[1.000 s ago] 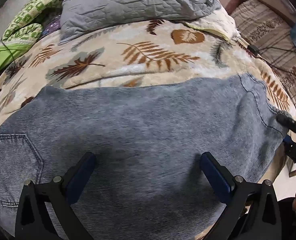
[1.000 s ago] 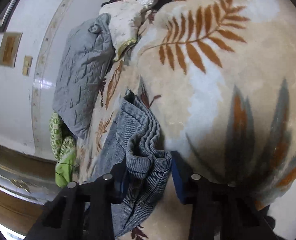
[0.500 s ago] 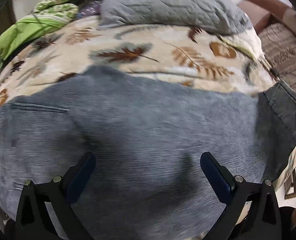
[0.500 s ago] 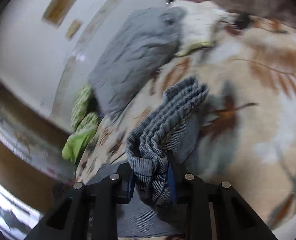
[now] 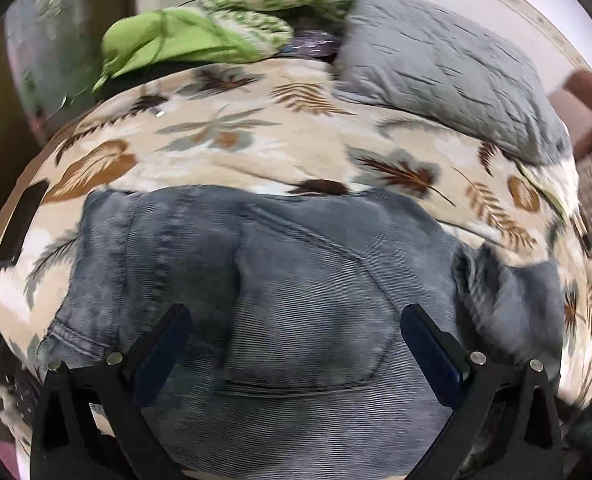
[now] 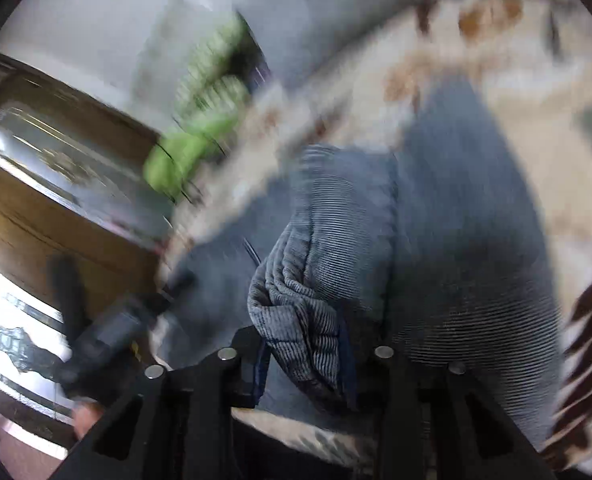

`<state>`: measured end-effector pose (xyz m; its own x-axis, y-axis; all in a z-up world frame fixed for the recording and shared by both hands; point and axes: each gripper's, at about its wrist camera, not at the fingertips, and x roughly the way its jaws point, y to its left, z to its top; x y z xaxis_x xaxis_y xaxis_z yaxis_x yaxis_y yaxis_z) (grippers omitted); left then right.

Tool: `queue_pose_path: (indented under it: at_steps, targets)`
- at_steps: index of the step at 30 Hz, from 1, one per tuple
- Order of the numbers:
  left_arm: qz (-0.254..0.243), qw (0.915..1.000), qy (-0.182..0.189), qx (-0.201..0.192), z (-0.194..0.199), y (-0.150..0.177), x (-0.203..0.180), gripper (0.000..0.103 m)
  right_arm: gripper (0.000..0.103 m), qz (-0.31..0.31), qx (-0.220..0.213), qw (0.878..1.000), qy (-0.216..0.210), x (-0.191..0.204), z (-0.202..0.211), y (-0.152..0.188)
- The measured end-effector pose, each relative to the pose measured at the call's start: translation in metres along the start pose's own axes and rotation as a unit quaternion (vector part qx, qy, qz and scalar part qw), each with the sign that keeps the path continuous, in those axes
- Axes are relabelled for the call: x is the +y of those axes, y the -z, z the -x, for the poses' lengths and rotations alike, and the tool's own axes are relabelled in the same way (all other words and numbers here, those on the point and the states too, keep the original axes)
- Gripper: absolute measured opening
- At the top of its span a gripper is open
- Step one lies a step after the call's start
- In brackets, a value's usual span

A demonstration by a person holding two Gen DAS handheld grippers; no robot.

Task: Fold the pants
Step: 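Lay the held leg over the other leg and open the right tool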

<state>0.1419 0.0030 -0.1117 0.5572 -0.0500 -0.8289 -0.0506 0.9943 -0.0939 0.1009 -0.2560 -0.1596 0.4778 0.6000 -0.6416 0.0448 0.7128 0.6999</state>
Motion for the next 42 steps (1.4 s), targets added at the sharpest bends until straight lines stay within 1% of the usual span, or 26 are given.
queue_pose_path:
  at_steps: [1, 2, 3, 4, 5, 6, 7, 9, 10, 11, 14, 16, 17, 18, 19, 20, 21, 22, 23, 24, 25, 27, 32, 34, 38, 42]
  targets:
    - [0.005, 1.0000, -0.001, 0.002, -0.001, 0.000, 0.002, 0.103, 0.036, 0.004, 0.005, 1.000, 0.006, 0.002, -0.004, 0.002]
    - [0.007, 1.0000, 0.000, 0.003, -0.001, 0.001, 0.004, 0.103, 0.044, 0.012, 0.002, 1.000, 0.004, 0.005, -0.003, 0.000]
    - [0.006, 1.0000, 0.004, 0.004, -0.002, 0.002, 0.004, 0.103, 0.059, 0.015, -0.002, 1.000, -0.025, 0.007, 0.004, -0.002]
    - [0.001, 1.0000, 0.008, 0.005, -0.001, 0.004, 0.001, 0.103, 0.066, 0.010, -0.009, 0.998, -0.057, 0.007, 0.011, -0.003]
    - [-0.006, 0.9999, 0.011, 0.005, 0.000, 0.005, -0.002, 0.103, 0.067, 0.000, -0.026, 0.995, -0.101, 0.005, 0.022, -0.004]
    - [-0.012, 0.9998, 0.013, 0.004, 0.000, 0.005, -0.007, 0.103, 0.069, -0.002, -0.038, 0.991, -0.125, 0.004, 0.030, -0.005]
    - [-0.018, 0.9997, 0.016, 0.001, 0.002, 0.005, -0.013, 0.103, 0.069, 0.002, -0.050, 0.989, -0.140, 0.004, 0.038, -0.005]
    - [-0.029, 0.9992, 0.026, -0.006, 0.008, 0.004, -0.023, 0.103, 0.069, 0.007, -0.094, 0.986, -0.137, -0.001, 0.060, -0.006]
    - [-0.037, 0.9988, 0.032, -0.010, 0.010, 0.003, -0.031, 0.103, 0.069, 0.000, -0.121, 0.985, -0.122, -0.008, 0.072, -0.006]
    - [-0.046, 0.9983, 0.035, -0.012, 0.012, 0.003, -0.038, 0.103, 0.069, -0.008, -0.134, 0.985, -0.107, -0.014, 0.077, -0.008]
    - [-0.078, 0.9958, 0.043, -0.021, 0.011, 0.003, -0.069, 0.103, 0.065, -0.029, -0.148, 0.988, -0.021, -0.034, 0.085, -0.007]
    - [-0.100, 0.9939, 0.042, -0.020, 0.006, 0.006, -0.090, 0.103, 0.043, -0.035, -0.136, 0.990, 0.002, -0.043, 0.080, -0.007]
    - [-0.109, 0.9930, 0.042, -0.017, 0.002, 0.008, -0.100, 0.103, 0.039, -0.029, -0.129, 0.991, 0.021, -0.044, 0.077, -0.008]
    - [-0.121, 0.9917, 0.040, -0.014, -0.004, 0.011, -0.110, 0.103, 0.035, -0.013, -0.115, 0.992, 0.057, -0.043, 0.070, -0.009]
    - [-0.135, 0.9904, 0.030, -0.013, -0.008, 0.014, -0.118, 0.103, 0.033, -0.001, -0.104, 0.991, 0.085, -0.043, 0.063, -0.008]
    - [-0.160, 0.9871, 0.004, -0.008, -0.017, 0.021, -0.128, 0.103, 0.032, 0.008, -0.094, 0.990, 0.101, -0.046, 0.059, -0.010]
    - [-0.174, 0.9846, -0.010, 0.000, -0.025, 0.025, -0.132, 0.103, 0.032, 0.025, -0.074, 0.988, 0.135, -0.045, 0.049, -0.009]
    - [-0.185, 0.9825, -0.017, 0.013, -0.034, 0.031, -0.134, 0.103, 0.031, 0.038, -0.067, 0.985, 0.153, -0.042, 0.042, -0.010]
    - [-0.185, 0.9824, -0.015, 0.024, -0.040, 0.036, -0.132, 0.103, 0.031, 0.059, -0.066, 0.981, 0.171, -0.038, 0.038, -0.008]
    - [-0.177, 0.9838, -0.007, 0.026, -0.043, 0.039, -0.129, 0.103, 0.031, 0.090, -0.062, 0.974, 0.198, -0.029, 0.033, -0.007]
    - [-0.165, 0.9861, 0.002, 0.022, -0.043, 0.040, -0.124, 0.103, 0.031, 0.106, -0.059, 0.970, 0.213, -0.025, 0.032, -0.004]
    - [-0.157, 0.9873, 0.012, 0.024, -0.044, 0.040, -0.121, 0.103, 0.031, 0.121, -0.056, 0.963, 0.234, -0.020, 0.031, -0.002]
    - [-0.163, 0.9863, 0.014, 0.021, -0.046, 0.041, -0.123, 0.103, 0.031, 0.133, -0.053, 0.957, 0.252, -0.018, 0.029, -0.004]
    - [-0.163, 0.9863, 0.016, 0.017, -0.046, 0.042, -0.124, 0.103, 0.031, 0.147, -0.053, 0.951, 0.267, -0.015, 0.027, -0.002]
    - [-0.164, 0.9861, 0.023, 0.012, -0.047, 0.043, -0.123, 0.103, 0.031, 0.157, -0.054, 0.945, 0.282, -0.007, 0.021, -0.002]
    - [-0.161, 0.9865, 0.029, 0.006, -0.047, 0.044, -0.121, 0.103, 0.031, 0.162, -0.056, 0.942, 0.289, -0.006, 0.019, -0.001]
